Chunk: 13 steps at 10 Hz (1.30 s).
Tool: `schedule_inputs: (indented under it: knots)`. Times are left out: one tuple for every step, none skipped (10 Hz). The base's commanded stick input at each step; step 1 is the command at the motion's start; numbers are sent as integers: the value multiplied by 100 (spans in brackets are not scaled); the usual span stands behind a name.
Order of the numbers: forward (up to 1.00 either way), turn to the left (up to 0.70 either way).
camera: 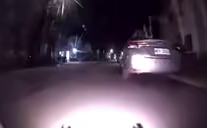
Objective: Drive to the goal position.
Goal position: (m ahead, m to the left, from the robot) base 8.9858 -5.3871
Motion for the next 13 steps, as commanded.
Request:
schedule_inputs:
  knots:
    - [60,0]
    - [60,0]
    - [60,0]
    - [60,0]
    - [60,0]
    - [60,0]
    - [60,0]
    - [60,0]
    - [60,0]
    - [60,0]
    - [60,0]
    - [60,0]
    - [60,0]
